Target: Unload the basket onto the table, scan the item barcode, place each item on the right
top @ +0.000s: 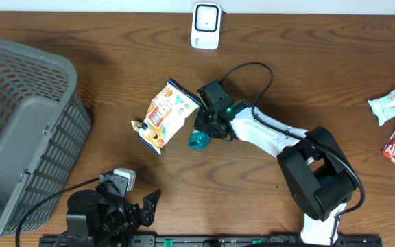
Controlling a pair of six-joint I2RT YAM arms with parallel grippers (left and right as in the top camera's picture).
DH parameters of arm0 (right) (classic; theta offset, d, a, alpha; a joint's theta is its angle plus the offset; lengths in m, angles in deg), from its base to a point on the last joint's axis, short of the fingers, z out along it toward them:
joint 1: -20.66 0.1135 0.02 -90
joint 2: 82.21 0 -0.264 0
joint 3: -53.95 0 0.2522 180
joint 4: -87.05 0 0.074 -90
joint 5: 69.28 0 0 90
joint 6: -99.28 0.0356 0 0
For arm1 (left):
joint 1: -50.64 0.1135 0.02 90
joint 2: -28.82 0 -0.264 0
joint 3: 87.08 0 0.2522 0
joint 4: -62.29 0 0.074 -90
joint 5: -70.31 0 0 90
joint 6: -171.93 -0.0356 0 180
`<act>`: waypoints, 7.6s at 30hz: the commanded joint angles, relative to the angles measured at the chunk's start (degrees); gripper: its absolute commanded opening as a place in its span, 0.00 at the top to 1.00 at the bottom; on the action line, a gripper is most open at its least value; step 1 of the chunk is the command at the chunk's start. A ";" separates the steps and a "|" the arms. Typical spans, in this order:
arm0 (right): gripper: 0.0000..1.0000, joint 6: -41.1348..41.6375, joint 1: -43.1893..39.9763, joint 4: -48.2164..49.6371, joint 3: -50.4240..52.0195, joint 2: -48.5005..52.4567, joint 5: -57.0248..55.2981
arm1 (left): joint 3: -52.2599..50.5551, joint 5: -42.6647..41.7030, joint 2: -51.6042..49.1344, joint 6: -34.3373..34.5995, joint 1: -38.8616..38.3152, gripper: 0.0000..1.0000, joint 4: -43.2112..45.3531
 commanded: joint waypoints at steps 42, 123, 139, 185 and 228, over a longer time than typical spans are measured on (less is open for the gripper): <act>0.01 -24.85 -11.74 -19.54 2.23 -16.35 -8.83 | 0.52 0.31 0.20 -0.57 0.09 0.02 -0.13; 0.27 -31.69 -9.38 -20.74 4.22 -7.04 -6.73 | 0.52 0.31 0.20 -0.57 0.09 0.02 -0.15; 0.70 -31.93 -9.99 -23.93 2.89 -4.81 -8.39 | 0.52 0.28 0.20 -0.57 0.09 0.02 -0.15; 0.57 -13.27 12.26 -42.64 -7.39 -4.96 -37.88 | 0.52 0.31 0.20 -0.57 0.09 0.02 -0.15; 0.10 -22.05 -0.31 -46.93 -17.05 -7.58 -10.64 | 0.52 0.31 0.15 -0.57 0.09 0.02 -0.15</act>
